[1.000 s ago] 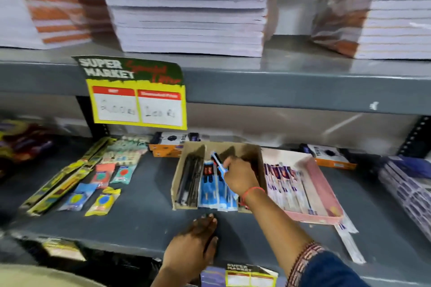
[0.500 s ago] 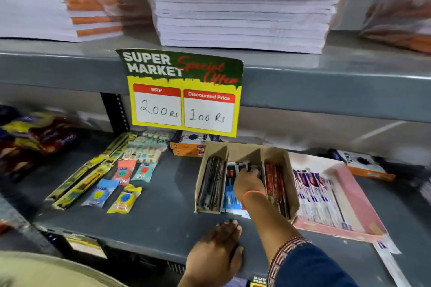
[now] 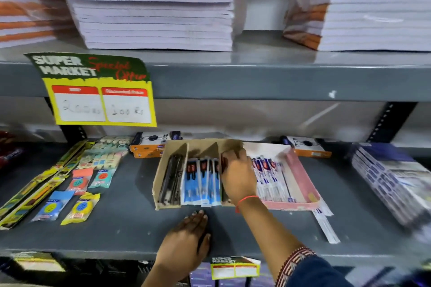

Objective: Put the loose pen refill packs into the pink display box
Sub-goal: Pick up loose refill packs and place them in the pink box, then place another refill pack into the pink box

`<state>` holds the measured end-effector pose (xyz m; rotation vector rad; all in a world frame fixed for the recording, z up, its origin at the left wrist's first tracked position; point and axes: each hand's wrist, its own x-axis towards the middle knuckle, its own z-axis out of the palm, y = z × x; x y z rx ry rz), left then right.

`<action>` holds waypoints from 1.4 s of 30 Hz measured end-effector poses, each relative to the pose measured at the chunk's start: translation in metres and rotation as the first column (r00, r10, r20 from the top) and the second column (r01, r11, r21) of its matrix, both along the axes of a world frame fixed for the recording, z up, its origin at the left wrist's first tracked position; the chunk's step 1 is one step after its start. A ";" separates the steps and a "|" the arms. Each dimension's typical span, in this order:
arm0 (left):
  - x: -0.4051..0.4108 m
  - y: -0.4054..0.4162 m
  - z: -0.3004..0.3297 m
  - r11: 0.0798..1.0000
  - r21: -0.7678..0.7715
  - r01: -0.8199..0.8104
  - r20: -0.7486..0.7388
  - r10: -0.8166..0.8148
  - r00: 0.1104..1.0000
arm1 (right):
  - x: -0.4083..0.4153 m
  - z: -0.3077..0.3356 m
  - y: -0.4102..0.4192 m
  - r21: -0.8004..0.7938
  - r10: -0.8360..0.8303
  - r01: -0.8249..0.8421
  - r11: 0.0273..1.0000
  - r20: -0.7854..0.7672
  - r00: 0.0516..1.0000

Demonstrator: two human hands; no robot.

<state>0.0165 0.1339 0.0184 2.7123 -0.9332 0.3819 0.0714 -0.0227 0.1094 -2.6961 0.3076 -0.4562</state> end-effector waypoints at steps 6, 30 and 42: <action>-0.015 -0.070 -0.004 0.986 0.067 0.155 -0.137 -0.145 0.980 | -0.039 -0.002 -0.100 0.082 -0.317 0.311 0.947 0.064 0.946; -0.013 -0.120 -0.003 0.939 0.133 0.318 0.047 -0.327 0.944 | -0.089 -0.041 -0.214 0.951 -0.326 0.260 0.166 -0.196 0.925; -0.012 -0.120 -0.006 0.942 0.120 0.313 0.064 -0.322 0.945 | -0.124 -0.013 -0.203 0.996 -0.096 -0.081 -0.046 0.076 0.992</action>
